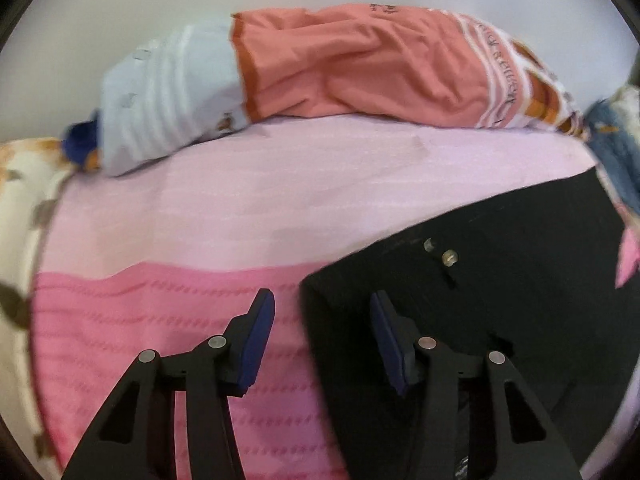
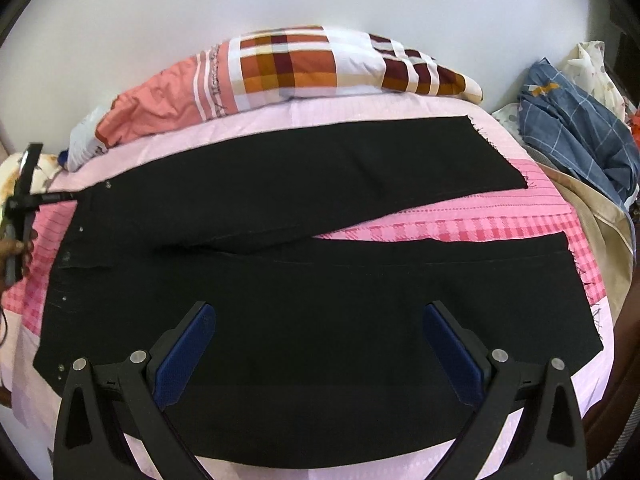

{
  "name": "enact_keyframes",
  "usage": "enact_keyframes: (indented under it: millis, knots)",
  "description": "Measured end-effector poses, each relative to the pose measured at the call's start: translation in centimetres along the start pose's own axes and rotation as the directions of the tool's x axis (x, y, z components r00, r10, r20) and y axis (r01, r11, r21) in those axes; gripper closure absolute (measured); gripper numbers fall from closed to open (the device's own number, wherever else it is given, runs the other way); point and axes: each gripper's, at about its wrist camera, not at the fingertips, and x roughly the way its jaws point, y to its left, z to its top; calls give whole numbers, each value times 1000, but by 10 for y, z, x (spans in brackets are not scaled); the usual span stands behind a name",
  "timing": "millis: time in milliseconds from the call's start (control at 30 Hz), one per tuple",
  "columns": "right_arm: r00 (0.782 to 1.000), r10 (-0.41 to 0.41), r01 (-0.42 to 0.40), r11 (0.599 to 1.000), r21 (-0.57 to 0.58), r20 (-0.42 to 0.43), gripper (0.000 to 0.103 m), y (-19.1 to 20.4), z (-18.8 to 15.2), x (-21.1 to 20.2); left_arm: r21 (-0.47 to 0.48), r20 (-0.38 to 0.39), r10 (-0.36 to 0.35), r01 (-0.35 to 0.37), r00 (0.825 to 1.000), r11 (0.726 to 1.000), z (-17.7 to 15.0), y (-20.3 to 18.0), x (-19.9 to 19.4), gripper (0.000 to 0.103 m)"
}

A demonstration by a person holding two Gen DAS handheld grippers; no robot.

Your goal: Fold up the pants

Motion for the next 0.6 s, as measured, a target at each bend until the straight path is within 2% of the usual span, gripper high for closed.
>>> enact_keyframes:
  millis: [100, 133, 233, 267, 300, 400, 500, 567, 600]
  knots:
    - [1000, -7, 7, 1000, -6, -25, 1, 4, 2, 9, 2, -33, -91, 91, 995, 996, 8, 4, 12, 52]
    - [1000, -11, 10, 1000, -10, -30, 1, 5, 2, 11, -30, -61, -160, 159, 985, 987, 10, 8, 19, 52]
    - [999, -19, 19, 1000, -20, -28, 1, 10, 4, 12, -89, -70, -203, 196, 977, 977, 12, 16, 23, 52]
    - [1000, -19, 18, 1000, -22, -25, 1, 12, 5, 12, -121, -68, -205, 196, 976, 973, 11, 19, 23, 57]
    - [1000, -16, 16, 1000, -25, -23, 1, 13, 7, 13, -132, -58, -186, 177, 981, 975, 10, 19, 20, 66]
    - [1000, 15, -15, 999, -33, -9, 1, 17, 16, 14, -85, -3, -93, 93, 996, 992, 4, 3, 3, 83]
    - [991, 136, -136, 991, 3, 7, 3, 17, 35, 15, -91, 73, -67, 74, 995, 993, -6, -11, -24, 86]
    - [963, 269, -269, 961, 70, 8, 5, 15, 54, 20, -94, 162, -60, 76, 985, 993, -21, -25, -57, 86]
    - [942, 335, -334, 937, 105, 4, 6, 14, 64, 24, -89, 191, -65, 83, 979, 993, -26, -32, -70, 86]
